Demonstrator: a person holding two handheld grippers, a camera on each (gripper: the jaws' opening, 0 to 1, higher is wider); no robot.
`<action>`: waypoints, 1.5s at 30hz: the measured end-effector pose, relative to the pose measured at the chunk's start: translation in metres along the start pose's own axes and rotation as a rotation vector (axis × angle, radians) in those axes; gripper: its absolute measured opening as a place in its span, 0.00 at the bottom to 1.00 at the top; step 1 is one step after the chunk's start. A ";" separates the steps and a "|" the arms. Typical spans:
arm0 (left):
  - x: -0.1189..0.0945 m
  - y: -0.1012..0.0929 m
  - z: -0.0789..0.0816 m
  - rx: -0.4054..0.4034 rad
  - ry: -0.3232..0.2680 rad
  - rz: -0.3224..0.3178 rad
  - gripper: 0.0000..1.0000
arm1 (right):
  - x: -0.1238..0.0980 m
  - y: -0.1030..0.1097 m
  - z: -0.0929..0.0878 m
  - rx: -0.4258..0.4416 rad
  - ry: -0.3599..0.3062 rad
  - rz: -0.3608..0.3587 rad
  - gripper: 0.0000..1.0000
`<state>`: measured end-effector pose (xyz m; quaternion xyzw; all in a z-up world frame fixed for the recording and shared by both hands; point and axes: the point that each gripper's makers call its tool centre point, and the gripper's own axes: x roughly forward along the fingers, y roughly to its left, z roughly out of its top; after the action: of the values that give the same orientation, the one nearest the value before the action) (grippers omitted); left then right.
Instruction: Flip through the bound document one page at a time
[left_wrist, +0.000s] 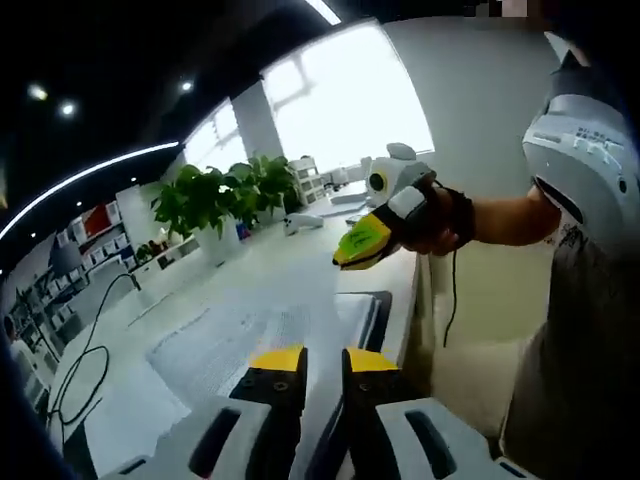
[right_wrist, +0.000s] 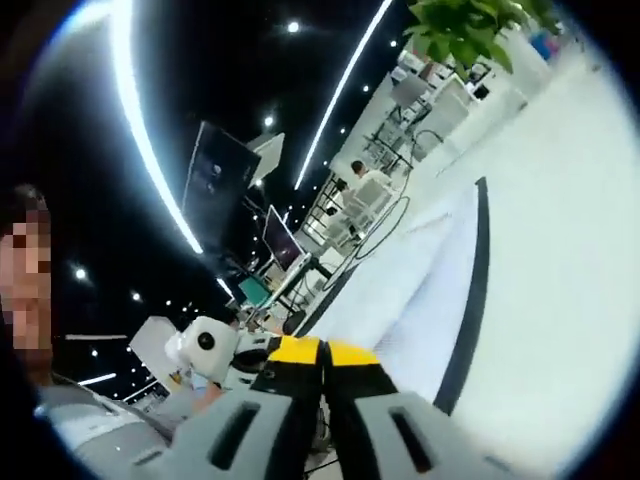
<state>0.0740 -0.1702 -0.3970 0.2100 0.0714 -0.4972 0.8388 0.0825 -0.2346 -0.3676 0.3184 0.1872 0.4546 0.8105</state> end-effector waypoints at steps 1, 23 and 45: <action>-0.004 0.002 -0.002 -0.003 -0.005 0.007 0.21 | 0.003 0.004 0.000 -0.022 -0.001 0.005 0.01; -0.091 0.043 -0.031 -0.081 -0.140 0.325 0.43 | 0.081 0.063 -0.021 -0.362 0.055 0.068 0.01; -0.201 0.060 -0.083 -0.145 -0.075 0.625 0.46 | 0.181 0.084 -0.074 -0.435 0.239 0.155 0.01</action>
<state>0.0337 0.0512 -0.3888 0.1428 0.0079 -0.2167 0.9657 0.0801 -0.0218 -0.3666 0.0943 0.1544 0.5793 0.7948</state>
